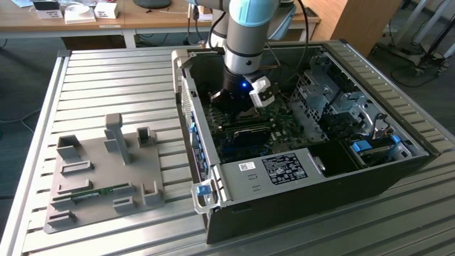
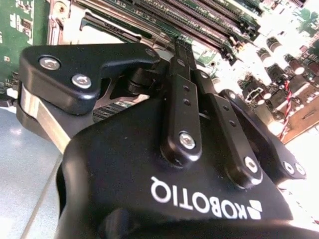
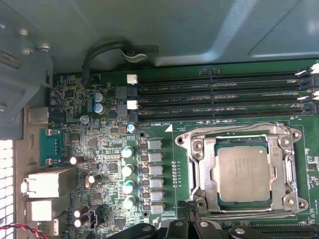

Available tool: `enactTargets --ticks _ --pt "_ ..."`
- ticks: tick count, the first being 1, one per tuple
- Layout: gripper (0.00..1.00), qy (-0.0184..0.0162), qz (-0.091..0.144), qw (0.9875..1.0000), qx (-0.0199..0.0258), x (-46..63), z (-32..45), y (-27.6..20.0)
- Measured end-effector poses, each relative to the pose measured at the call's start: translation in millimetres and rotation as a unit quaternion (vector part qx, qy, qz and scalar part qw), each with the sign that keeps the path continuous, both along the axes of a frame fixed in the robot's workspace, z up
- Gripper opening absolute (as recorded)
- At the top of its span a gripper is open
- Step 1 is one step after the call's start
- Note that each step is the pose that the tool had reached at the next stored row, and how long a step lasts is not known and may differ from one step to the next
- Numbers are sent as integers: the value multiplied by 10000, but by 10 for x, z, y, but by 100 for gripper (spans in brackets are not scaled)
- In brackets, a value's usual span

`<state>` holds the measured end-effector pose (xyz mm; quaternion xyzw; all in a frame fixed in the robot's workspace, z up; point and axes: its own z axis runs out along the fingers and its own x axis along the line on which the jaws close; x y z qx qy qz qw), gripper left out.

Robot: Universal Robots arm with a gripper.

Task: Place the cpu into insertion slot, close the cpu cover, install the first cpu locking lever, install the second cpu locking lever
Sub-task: 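Install the second cpu locking lever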

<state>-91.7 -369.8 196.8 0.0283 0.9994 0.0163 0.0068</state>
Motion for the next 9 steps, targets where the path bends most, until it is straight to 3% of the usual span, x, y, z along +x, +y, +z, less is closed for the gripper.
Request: enactTargets --ticks 9 --pt "11 1 1 10000 -1 -19 -17 0"
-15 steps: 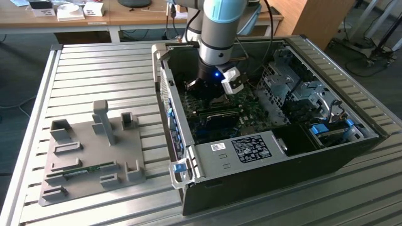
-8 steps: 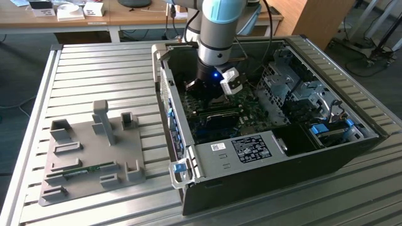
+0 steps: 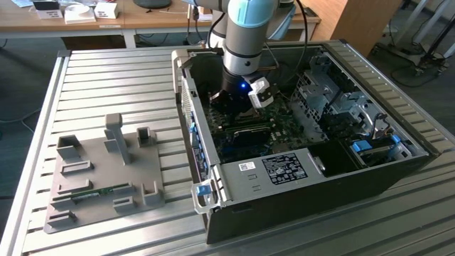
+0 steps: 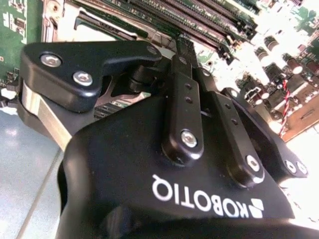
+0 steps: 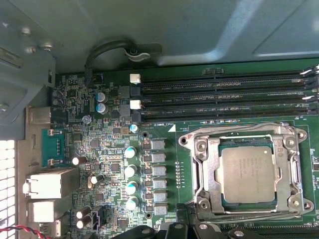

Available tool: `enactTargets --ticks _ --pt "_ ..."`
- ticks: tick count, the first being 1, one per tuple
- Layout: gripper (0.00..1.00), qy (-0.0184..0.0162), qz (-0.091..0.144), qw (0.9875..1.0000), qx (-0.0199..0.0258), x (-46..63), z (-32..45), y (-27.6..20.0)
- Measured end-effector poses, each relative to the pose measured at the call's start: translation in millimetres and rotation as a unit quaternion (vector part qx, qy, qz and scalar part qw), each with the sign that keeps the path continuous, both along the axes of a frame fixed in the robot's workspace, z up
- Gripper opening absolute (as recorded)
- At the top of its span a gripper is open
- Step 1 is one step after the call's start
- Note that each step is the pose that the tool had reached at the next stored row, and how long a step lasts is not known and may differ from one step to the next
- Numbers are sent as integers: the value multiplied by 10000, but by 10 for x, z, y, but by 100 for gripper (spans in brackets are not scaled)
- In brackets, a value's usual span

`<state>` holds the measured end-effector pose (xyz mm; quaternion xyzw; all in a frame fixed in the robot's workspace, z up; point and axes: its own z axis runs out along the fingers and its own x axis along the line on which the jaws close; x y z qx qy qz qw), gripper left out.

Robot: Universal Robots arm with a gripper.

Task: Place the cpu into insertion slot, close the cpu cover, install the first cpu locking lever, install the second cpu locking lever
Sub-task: 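Install the second cpu locking lever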

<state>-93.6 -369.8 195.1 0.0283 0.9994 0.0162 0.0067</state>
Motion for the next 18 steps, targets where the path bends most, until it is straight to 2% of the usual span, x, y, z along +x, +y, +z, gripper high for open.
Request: enactTargets --ticks 5,7,10,18 --pt "11 0 0 10000 -3 -1 4 0" --pt "11 -2 0 10000 -7 0 32 1" --pt "11 -1 0 10000 -36 0 107 0" --pt "11 1 0 10000 -73 -1 334 0"
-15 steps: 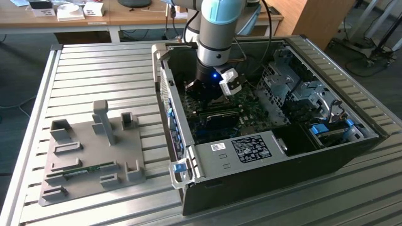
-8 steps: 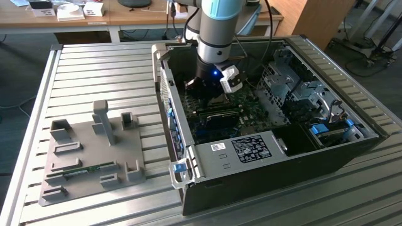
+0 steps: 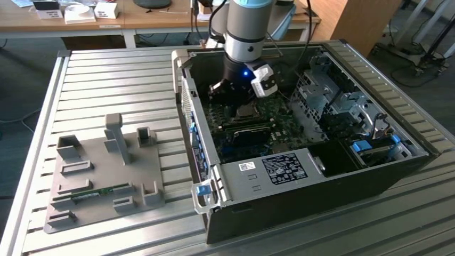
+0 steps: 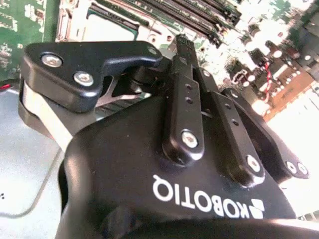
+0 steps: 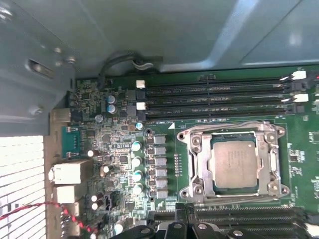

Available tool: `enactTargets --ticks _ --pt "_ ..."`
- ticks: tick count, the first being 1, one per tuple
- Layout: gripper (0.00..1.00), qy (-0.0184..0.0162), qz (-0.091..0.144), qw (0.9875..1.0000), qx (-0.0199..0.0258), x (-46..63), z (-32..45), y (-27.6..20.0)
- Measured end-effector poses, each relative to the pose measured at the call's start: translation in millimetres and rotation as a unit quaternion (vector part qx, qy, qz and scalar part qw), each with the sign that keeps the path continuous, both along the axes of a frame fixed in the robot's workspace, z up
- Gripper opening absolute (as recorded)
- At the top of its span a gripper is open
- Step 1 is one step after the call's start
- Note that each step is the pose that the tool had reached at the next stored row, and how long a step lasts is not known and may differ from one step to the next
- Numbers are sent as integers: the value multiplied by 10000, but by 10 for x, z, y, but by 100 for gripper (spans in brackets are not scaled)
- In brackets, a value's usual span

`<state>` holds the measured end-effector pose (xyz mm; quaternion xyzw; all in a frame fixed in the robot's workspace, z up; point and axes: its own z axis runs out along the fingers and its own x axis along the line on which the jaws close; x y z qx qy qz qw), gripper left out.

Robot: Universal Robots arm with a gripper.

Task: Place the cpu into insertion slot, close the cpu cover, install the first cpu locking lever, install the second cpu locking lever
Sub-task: 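Install the second cpu locking lever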

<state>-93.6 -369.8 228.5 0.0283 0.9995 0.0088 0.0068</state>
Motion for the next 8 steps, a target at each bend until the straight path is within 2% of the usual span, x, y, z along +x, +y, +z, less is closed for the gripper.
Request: enactTargets --ticks 5,8 --pt "11 -1 0 10000 1 0 6 0" --pt "11 0 0 10000 0 49 6 0"
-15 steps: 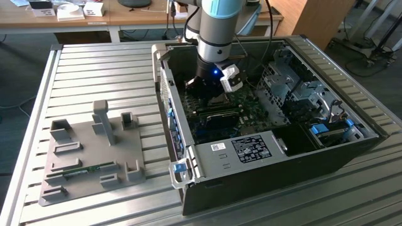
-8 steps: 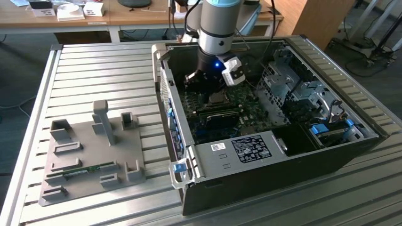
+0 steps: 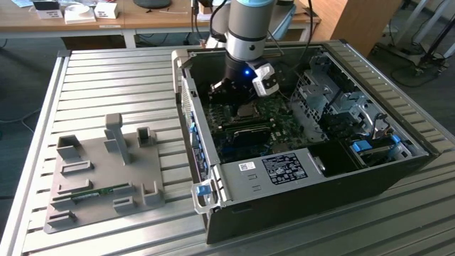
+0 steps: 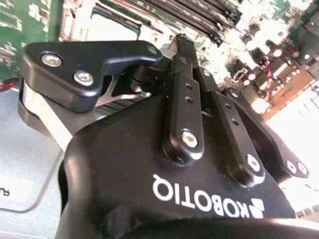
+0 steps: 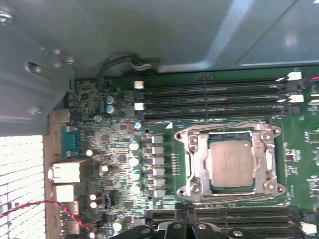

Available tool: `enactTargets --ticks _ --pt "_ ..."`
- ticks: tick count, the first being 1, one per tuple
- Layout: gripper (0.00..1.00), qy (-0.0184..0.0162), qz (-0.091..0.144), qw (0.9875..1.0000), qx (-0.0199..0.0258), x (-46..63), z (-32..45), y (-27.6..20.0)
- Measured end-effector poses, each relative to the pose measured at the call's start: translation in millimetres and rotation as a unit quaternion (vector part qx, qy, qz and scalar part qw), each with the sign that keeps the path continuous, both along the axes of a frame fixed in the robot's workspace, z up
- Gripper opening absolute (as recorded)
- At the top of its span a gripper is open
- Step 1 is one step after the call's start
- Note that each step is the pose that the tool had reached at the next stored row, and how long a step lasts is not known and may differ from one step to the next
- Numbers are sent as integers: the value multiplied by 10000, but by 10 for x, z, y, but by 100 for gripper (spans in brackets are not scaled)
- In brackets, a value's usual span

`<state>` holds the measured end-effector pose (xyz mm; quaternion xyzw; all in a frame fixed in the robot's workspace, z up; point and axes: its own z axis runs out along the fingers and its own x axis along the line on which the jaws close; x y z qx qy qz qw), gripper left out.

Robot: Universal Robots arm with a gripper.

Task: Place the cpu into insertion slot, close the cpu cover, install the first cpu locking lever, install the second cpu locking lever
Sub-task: 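Install the second cpu locking lever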

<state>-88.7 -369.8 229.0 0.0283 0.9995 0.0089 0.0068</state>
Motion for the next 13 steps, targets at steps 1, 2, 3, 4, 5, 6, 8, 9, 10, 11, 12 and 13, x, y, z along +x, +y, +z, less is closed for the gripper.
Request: enactTargets --ticks 1,2,3,4,5,6,8,9,10,11,12,13 --pt "11 -1 0 10000 1 33 -1 0" --pt "11 0 0 10000 1 68 -1 0" --pt "11 -1 0 10000 1 106 -2 0" --pt "11 -1 0 10000 1 152 -3 0" --pt "11 -1 0 10000 1 195 -3 0" --pt "11 -1 0 10000 1 238 -4 0" --pt "11 -1 0 10000 1 322 -4 0" --pt "11 -1 0 10000 1 363 -5 0" --pt "11 -1 0 10000 1 406 -5 0" --pt "11 -1 0 10000 1 436 -6 0" --pt "11 -1 1 10000 2 448 -8 1" --pt "11 -1 0 10000 2 449 -9 4"
